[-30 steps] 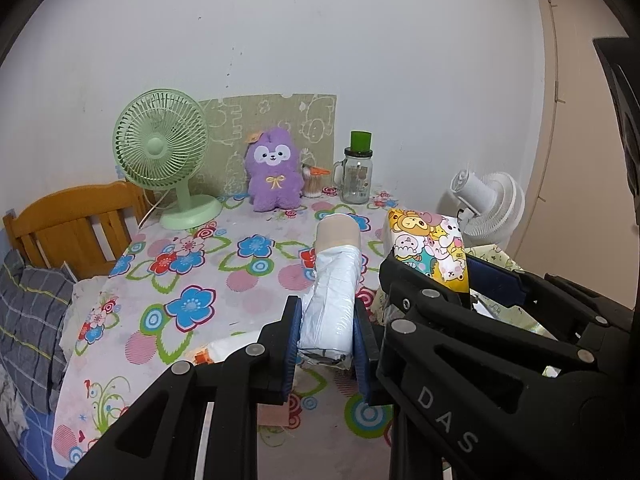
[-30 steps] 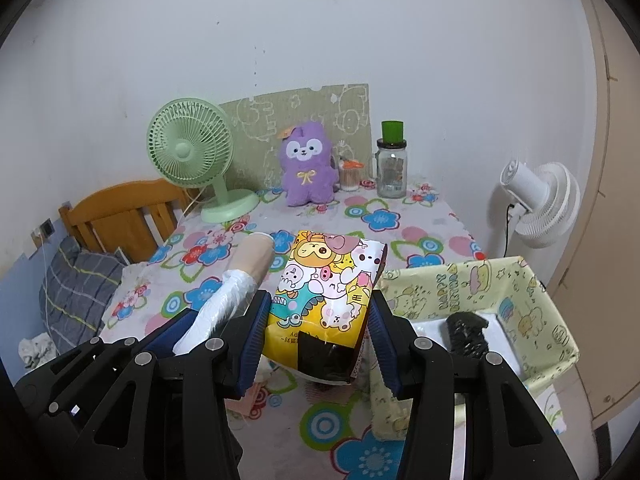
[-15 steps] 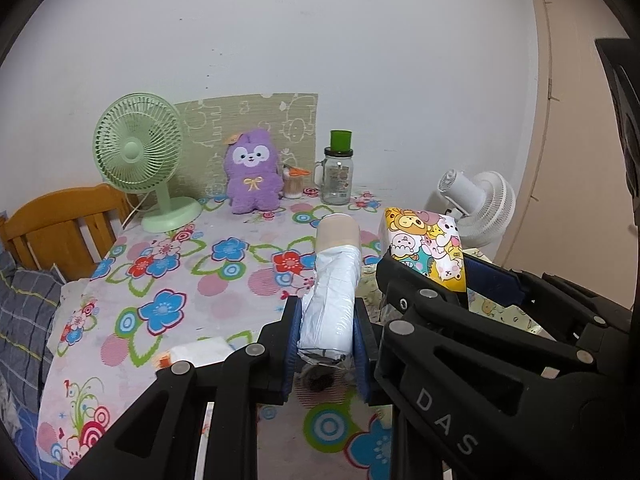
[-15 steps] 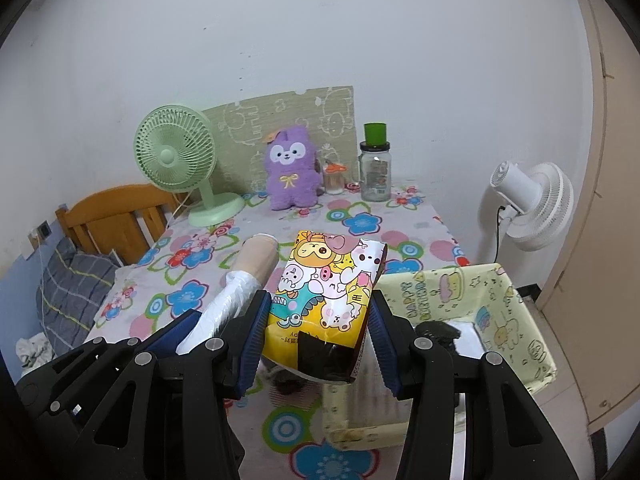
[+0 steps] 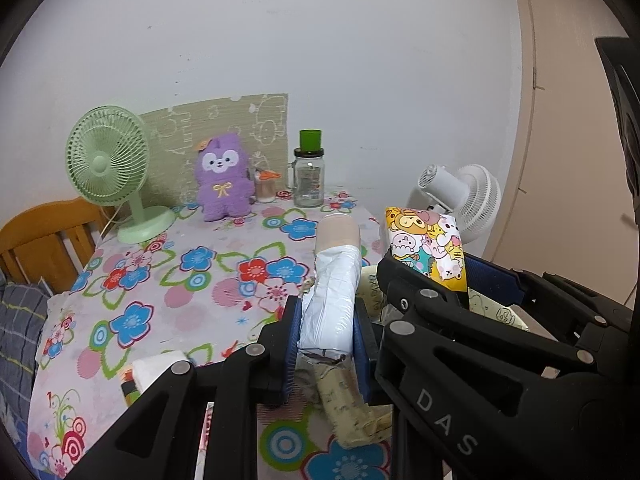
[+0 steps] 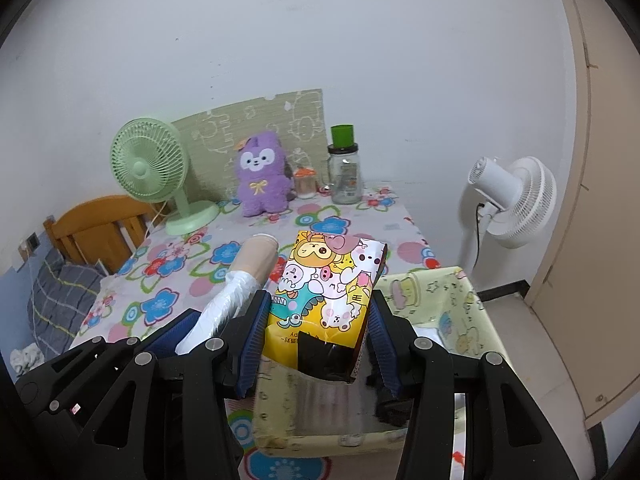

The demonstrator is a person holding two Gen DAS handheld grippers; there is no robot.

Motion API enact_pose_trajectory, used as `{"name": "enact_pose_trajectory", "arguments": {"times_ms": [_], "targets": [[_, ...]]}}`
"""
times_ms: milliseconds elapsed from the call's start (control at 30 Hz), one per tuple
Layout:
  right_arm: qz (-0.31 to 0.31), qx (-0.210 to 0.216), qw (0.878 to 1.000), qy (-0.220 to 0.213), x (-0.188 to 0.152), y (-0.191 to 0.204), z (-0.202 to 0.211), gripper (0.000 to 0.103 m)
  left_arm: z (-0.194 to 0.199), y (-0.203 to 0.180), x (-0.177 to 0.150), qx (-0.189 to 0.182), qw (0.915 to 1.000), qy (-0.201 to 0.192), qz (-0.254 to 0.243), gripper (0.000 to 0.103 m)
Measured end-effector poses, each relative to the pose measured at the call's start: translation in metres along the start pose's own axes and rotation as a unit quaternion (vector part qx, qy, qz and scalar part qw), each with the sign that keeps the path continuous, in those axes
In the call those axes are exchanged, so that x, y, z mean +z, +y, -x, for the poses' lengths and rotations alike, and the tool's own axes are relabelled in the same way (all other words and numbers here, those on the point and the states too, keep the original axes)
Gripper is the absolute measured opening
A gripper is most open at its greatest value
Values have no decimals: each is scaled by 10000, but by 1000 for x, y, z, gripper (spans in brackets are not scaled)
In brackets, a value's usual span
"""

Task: Organize soft objects
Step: 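Carry the white roll and cartoon package over the fabric box, then lower both items into the box and open both tools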

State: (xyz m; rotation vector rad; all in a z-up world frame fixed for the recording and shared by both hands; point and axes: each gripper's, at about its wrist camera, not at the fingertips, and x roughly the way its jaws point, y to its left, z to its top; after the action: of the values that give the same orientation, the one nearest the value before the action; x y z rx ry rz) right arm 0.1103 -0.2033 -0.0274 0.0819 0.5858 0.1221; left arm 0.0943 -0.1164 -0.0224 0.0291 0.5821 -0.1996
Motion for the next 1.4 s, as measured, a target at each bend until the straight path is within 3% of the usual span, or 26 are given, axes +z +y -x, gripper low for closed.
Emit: {"name": "enact_pose_trajectory", "arguments": {"times_ms": [567,1100,1267,1333,1400], "targets": [[-274,-346,9990,91,-3,-52,-12,52,-35,-45,6,-338,9988,172,-305,23],[-535,-628,9960,339,-12,-89,-37,52,-77,-73,-3,-595,9937,700,-635,26],[-582,-644,9952,458,-14,-95,-47,52,-87,-77,-4,-617,9906,963,-747,49],[-579,-639,9951,474,-14,-96,-50,52,-89,-78,-3,-599,9899,1019,-787,65],[-570,-621,9953,483,-14,-96,-51,52,-89,-79,-1,-569,9898,1000,-837,67]]}}
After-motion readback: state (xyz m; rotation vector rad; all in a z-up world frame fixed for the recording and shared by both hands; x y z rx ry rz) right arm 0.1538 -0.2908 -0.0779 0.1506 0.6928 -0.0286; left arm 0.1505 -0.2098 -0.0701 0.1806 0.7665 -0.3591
